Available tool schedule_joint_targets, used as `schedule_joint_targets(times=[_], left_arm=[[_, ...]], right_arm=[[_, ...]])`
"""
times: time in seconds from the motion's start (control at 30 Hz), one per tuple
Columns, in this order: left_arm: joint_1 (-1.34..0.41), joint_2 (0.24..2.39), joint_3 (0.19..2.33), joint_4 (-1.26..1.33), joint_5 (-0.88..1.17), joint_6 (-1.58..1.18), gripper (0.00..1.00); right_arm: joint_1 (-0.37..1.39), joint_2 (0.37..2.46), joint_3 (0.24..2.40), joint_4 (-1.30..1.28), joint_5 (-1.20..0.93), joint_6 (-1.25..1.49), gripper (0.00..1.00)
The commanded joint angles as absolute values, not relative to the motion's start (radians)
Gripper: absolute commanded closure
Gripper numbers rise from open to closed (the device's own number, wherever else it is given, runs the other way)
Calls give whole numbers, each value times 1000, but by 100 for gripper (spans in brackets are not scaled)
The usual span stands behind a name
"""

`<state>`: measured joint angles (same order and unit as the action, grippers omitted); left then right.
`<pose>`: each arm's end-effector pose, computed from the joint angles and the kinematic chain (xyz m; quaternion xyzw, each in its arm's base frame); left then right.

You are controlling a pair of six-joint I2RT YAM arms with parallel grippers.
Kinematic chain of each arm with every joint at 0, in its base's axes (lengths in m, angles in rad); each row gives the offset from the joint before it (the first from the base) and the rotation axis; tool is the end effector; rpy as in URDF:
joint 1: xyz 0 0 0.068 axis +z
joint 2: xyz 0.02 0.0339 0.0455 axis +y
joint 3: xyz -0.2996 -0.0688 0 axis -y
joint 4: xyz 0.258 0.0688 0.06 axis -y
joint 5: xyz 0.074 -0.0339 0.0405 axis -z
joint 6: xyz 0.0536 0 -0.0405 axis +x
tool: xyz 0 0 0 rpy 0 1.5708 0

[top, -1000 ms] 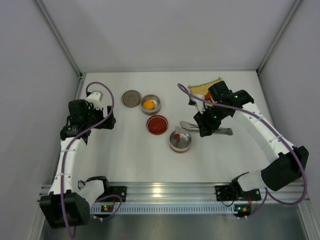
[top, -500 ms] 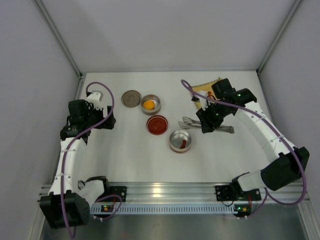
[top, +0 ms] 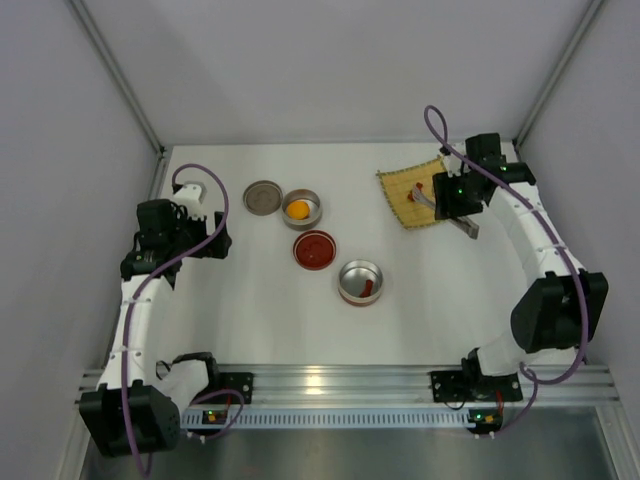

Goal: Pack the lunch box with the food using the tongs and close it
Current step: Pick up the fake food from the plate.

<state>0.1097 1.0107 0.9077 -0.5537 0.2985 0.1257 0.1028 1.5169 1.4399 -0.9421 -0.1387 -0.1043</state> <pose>0.2232 0.0087 0.3240 0.0727 0.8868 -0.0813 0.4490 0.3298 0.0415 0.3444 -0.1180 0.9528 0.0665 0.2718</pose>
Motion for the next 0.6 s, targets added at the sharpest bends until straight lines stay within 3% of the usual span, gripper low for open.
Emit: schedule_joint_targets(times=[0.0,0.57], left_arm=[[110,1019,907,-532,305,121,2],[110,1026,874,-512,275,138,1]], right_arm=[[106,1584,1522,-792,-61,-8,50],[130,1824,1640,-732,-17,78,50]])
